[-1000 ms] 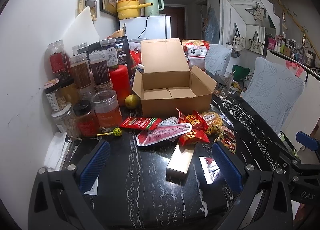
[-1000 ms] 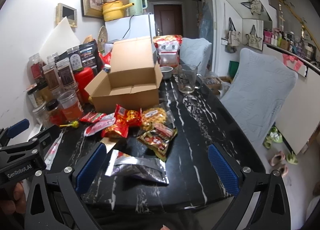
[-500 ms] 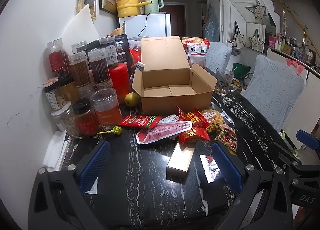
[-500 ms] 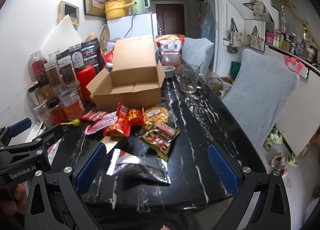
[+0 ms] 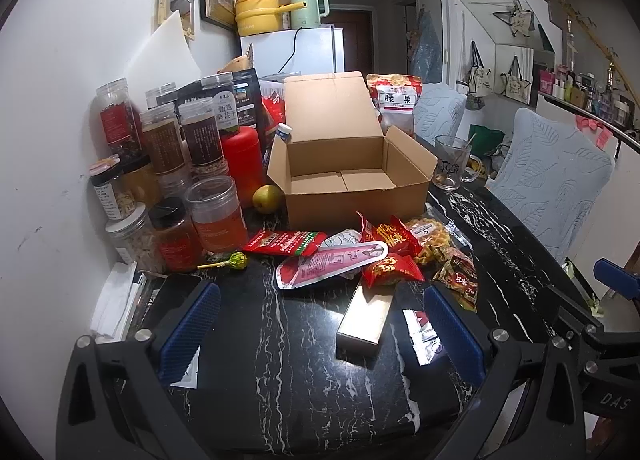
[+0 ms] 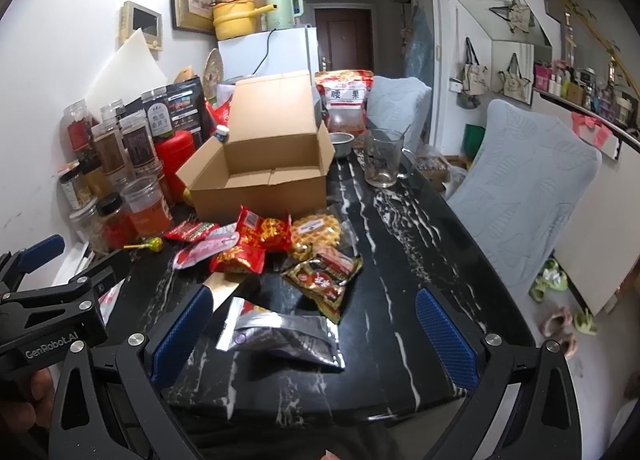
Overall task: Organize snacks
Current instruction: 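Grasp the gold rectangular box with the left tool while the right tool grasps the silver foil packet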
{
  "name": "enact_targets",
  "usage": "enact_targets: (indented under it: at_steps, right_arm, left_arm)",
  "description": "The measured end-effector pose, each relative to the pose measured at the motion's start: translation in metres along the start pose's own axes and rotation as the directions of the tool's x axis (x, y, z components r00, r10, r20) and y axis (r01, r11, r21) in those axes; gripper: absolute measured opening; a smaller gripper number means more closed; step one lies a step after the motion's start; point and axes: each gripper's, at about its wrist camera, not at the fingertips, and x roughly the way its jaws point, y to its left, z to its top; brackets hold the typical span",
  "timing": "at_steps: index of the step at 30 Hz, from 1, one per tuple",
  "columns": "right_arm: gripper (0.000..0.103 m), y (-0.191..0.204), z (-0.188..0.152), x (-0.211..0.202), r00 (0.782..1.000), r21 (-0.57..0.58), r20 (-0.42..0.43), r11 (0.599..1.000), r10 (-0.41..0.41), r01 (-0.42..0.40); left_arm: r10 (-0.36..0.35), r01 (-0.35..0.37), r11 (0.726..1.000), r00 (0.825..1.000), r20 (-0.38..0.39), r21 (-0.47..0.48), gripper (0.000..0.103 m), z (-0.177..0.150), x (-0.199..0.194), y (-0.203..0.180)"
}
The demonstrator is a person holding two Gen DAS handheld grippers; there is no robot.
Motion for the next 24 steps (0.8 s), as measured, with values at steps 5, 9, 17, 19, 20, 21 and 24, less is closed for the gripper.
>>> enact_targets:
  at_steps: [5, 9, 17, 19, 20, 21, 24]
  right_arm:
    - [0.103, 0.001, 0.000, 0.003, 1.000, -0.002, -0.010, 1.000, 0.001, -0.001]
    - [0.103, 0.001, -0.002, 0.006, 1.000, -0.002, -0.013, 1.000, 0.011, -0.011]
    - [0.103, 0.001, -0.008, 0.022, 0.999, 0.005, -0.023, 1.000, 0.029, -0.028]
    - [0.103, 0.001, -0.010, 0.027, 0.999, 0.000, -0.032, 0.999, 0.035, -0.035]
    - [0.103, 0.002, -0.012, 0.031, 0.998, -0.005, -0.039, 0.999, 0.041, -0.041]
    - [0.103, 0.002, -0.013, 0.034, 0.998, -0.007, -0.043, 0.999, 0.044, -0.045]
    - [0.103, 0.003, -0.017, 0.043, 0.996, -0.018, -0.062, 0.998, 0.057, -0.058]
  left_arm:
    - [-0.009, 0.009, 1.000, 1.000, -0.007, 0.003, 0.103, -0.001, 0.005, -0.001]
    - [-0.016, 0.016, 1.000, 1.000, -0.014, 0.006, 0.103, -0.005, 0.013, 0.000]
    - [-0.028, 0.028, 1.000, 0.996, -0.080, -0.010, 0.103, -0.013, 0.044, 0.006]
    - [-0.033, 0.032, 0.999, 0.996, -0.089, -0.013, 0.103, -0.016, 0.050, 0.007]
    - [-0.039, 0.038, 0.999, 0.995, -0.093, -0.015, 0.103, -0.017, 0.053, 0.009]
    - [-0.050, 0.048, 0.999, 0.994, -0.098, -0.017, 0.103, -0.019, 0.055, 0.010]
    - [-0.088, 0.086, 0.996, 0.990, -0.109, -0.020, 0.103, -0.023, 0.060, 0.012]
